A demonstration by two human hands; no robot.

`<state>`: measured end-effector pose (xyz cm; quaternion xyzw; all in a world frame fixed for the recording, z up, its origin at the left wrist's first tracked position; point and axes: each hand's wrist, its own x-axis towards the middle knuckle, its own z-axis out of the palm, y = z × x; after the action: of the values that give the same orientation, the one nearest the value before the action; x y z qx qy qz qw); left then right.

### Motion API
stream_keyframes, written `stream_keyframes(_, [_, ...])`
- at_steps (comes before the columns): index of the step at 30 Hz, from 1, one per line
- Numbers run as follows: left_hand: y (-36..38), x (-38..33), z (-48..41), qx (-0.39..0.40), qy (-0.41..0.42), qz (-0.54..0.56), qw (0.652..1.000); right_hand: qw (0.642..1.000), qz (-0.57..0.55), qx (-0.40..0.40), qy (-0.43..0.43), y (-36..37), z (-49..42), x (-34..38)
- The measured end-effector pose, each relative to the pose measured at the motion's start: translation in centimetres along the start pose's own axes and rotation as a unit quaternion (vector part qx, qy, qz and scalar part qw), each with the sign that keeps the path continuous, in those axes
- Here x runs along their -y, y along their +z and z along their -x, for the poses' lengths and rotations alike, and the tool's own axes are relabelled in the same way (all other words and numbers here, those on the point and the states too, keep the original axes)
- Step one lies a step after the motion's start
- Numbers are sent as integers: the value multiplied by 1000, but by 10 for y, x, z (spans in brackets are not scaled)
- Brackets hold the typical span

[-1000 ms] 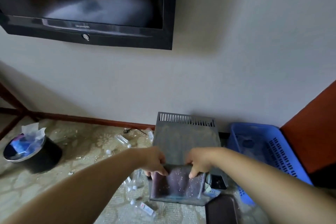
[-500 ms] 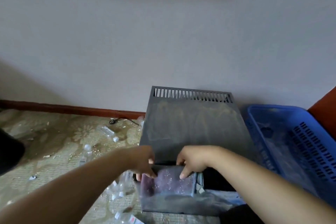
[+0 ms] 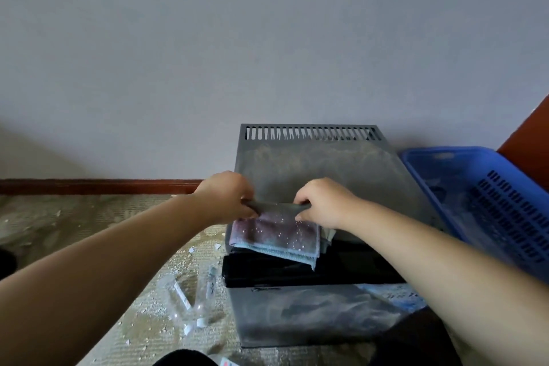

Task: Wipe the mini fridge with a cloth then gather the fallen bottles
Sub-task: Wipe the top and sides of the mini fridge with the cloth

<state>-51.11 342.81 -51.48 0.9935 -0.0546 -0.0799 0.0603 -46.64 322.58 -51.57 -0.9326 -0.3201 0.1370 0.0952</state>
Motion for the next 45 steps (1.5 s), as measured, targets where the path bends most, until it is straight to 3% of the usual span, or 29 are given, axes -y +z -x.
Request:
stream_keyframes(2, [5, 4, 2, -102, 67, -58, 991, 990, 80, -113, -40, 7, 2, -1])
stream_keyframes(4, [15, 9, 7, -238, 164, -103, 952, 952, 169, -236, -98, 18, 10, -2])
stream_keyframes(6, [27, 10, 20, -280, 223, -89, 929, 933, 195, -277, -122, 30, 23, 1])
stream_keyframes(8, [41, 11, 33, -263, 240, -68, 932, 920, 198, -300, -157, 47, 37, 2])
stream_keyframes(13, [58, 5, 66, -222, 237, -52, 944, 948, 129, -250, -149, 71, 65, 0])
stream_keyframes(19, [64, 3, 55, -226, 200, 17, 953, 948, 105, -248, -172, 72, 47, -12])
stream_keyframes(29, [60, 21, 9, -204, 124, 11, 971, 948, 90, -227, -203, 51, -13, -27])
stream_keyframes(33, [49, 33, -20, -219, 79, -10, 972, 955, 96, -217, -180, 42, -53, -25])
stream_keyframes(36, [43, 41, -47, -202, 28, 4, 979, 971, 78, -195, -115, 33, -83, -26])
stream_keyframes(45, [31, 65, -122, -184, -28, 31, 982, 978, 97, -182, -40, 18, -153, -38])
